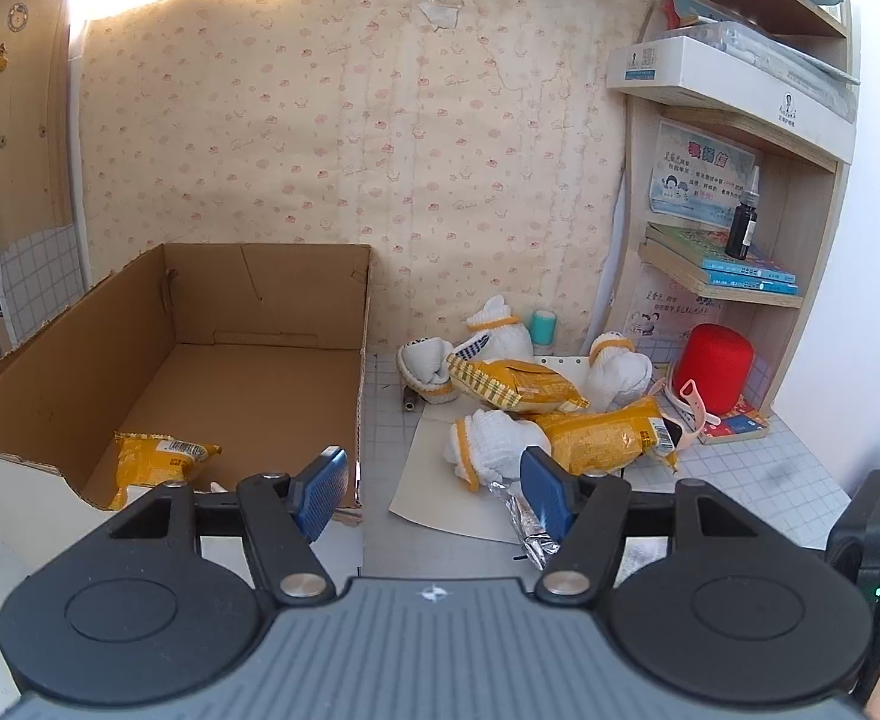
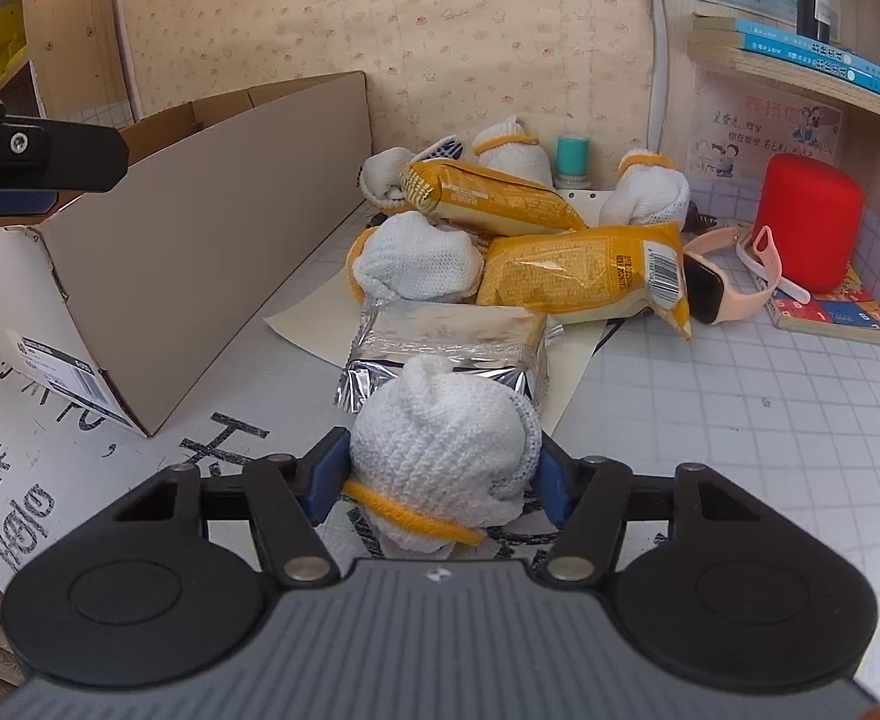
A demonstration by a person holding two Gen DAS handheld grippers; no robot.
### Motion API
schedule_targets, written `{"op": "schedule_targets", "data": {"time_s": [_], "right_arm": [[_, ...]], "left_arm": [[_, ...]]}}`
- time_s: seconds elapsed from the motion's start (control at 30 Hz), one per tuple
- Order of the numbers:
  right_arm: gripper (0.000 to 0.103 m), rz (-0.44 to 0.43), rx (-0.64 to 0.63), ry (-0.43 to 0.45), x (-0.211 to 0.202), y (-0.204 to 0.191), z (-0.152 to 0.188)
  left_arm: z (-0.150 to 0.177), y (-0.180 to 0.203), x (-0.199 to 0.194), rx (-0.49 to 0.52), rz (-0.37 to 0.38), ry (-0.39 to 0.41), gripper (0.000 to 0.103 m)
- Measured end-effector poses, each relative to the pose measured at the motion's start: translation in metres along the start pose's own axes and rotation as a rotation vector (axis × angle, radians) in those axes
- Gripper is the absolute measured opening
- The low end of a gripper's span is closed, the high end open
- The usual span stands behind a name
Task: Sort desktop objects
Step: 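Grasp another white knit ball with right tool while left tool returns to the pile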
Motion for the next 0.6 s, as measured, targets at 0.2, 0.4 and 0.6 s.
{"op": "schedule_targets", "data": {"time_s": [0.2,0.4,0.6], "right_arm": [[0.054,0.032,-0.016,0.015,-0.010,0.003,-0.001],[0.054,0.073,0.001,0.046,-0.026,0.019,-0.003],[0.054,0.103,0.044,0.069,-0.039,0.041,-0.001]], "left_arm": [[0.002,0.008,0.004,0.016,-0.016,0.002,0.069],[0.002,0.016,-0.003,0.024,-0.024,0.024,0.068],[0.003,0.049,-0.003,0.101,0.002,0.058,0.072]]}}
Point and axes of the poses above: each gripper's, at about its wrist camera, not at the fingertips, and x roughly the way its jaws point, y to its right, z to its underside, the point moved 4 cm from there along x, roughly the way its jaws point, and after that the axes turned 7 degrees about -y, right-handed, at the moved point
